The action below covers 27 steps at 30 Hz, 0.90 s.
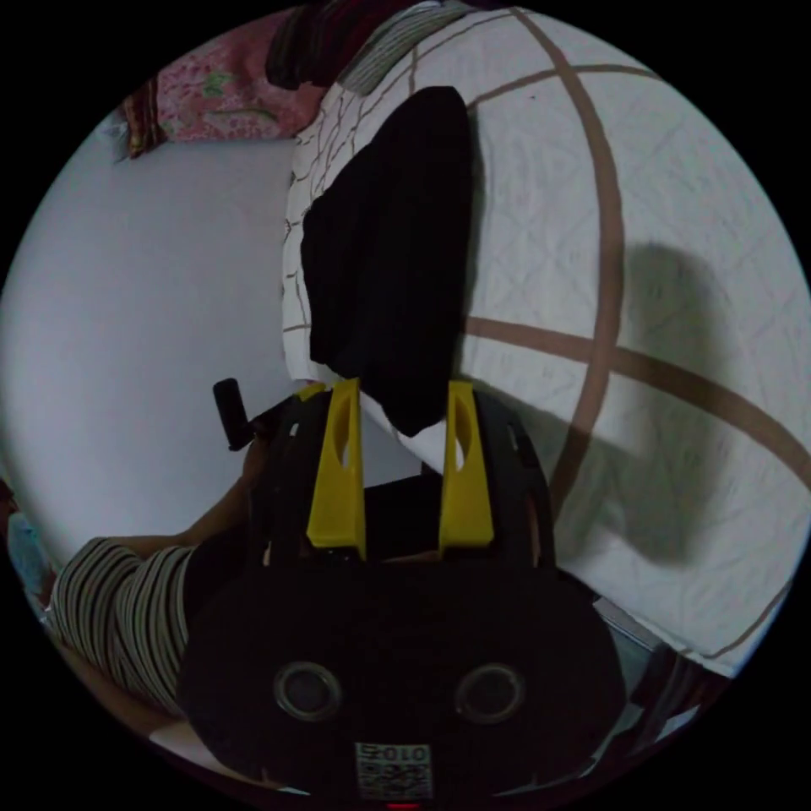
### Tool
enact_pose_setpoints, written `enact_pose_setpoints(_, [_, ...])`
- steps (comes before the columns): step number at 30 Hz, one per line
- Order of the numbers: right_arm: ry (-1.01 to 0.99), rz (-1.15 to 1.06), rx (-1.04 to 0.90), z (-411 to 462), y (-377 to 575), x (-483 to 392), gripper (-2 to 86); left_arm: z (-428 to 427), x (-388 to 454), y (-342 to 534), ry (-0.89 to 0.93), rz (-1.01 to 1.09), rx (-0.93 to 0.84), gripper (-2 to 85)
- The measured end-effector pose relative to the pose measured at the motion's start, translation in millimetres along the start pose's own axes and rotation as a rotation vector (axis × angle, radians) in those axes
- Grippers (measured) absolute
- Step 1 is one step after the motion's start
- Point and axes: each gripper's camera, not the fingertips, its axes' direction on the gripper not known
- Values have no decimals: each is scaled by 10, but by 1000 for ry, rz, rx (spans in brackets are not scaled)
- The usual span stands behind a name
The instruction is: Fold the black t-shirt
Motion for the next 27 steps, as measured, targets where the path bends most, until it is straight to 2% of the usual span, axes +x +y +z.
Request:
enact_pose_setpoints(6, [100,49,-47,61,39,163,75,-76,-212,7,24,-46,4,74])
enact_pose_setpoints(9, [-35,28,-37,-69,114,137,58,-84,-330,-25,98,-87,12,86])
enact_pose_setpoints(12, [-153,-28,-2,-231,170,34,55,-81,-394,-45,217,-126,47,101])
enact_pose_setpoints(20, [-147,-107,-3,-483,233,-76,55,63,-520,-27,687,-303,94,149])
enact_pose_setpoints(24, [-174,-138,-3,-664,297,-76,55,66,-605,6,772,-382,125,170])
enact_pose_setpoints(27, [-165,-150,-17,-817,376,-53,54,36,-701,-38,849,-453,225,186])
